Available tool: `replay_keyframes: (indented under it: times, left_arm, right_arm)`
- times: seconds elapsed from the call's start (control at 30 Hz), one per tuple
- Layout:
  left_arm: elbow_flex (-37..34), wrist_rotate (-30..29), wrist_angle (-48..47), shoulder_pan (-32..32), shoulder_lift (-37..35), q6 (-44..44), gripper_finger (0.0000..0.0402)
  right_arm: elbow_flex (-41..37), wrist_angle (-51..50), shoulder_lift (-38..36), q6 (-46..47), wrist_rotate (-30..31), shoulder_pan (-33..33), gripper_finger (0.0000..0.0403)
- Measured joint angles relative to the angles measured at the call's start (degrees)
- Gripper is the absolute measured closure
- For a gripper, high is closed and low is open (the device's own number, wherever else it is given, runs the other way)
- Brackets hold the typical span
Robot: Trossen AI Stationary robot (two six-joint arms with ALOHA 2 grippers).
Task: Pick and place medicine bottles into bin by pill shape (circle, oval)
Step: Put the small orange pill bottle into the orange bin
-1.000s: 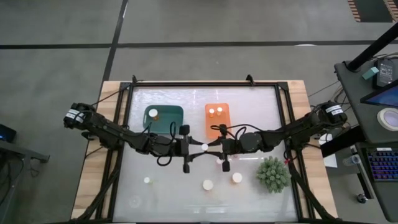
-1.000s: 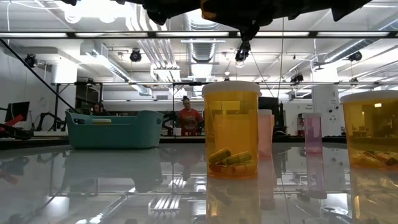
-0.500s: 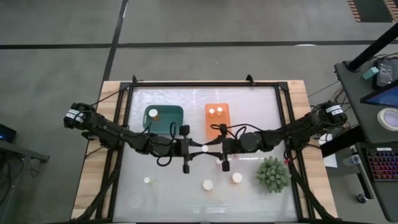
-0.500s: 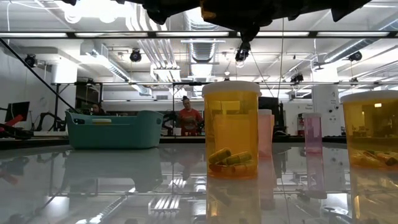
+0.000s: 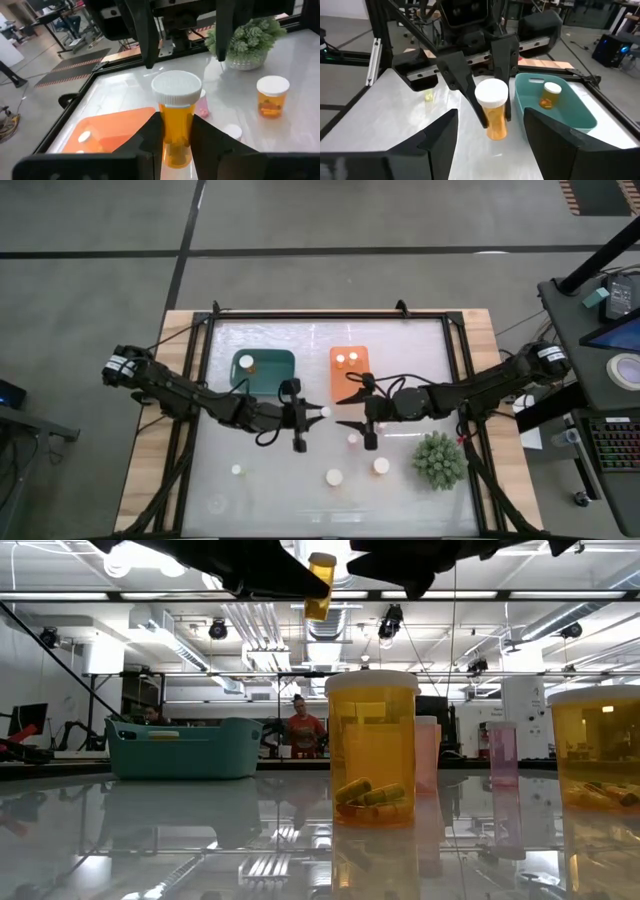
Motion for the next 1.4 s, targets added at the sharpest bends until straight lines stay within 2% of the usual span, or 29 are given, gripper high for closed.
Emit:
replay_keyframes:
  times: [0.33, 0.53, 0.67, 1.4]
  left_arm:
    - [-0.1, -0.2, 0.1, 0.5, 0.0, -0.2, 0.0344]
    - [-0.1, -0.2, 0.1, 0.5, 0.0, -0.3, 0.0344]
    - [-0.2, -0.2, 0.4, 0.5, 0.0, -0.3, 0.0344]
    - [-0.1, -0.1, 2.1, 0.5, 0.0, -0.3, 0.0344]
  right_arm:
    - [4.2, -0.3, 3.2, -3.1, 1.1, -0.2, 0.0188]
    - [8.7, -7.4, 5.0, -4.3, 5.4, -0.2, 0.0188]
    - [10.4, -10.8, 5.5, -4.1, 5.6, -0.2, 0.0189]
    - [10.9, -10.5, 6.0, -3.6, 5.4, -0.2, 0.0189]
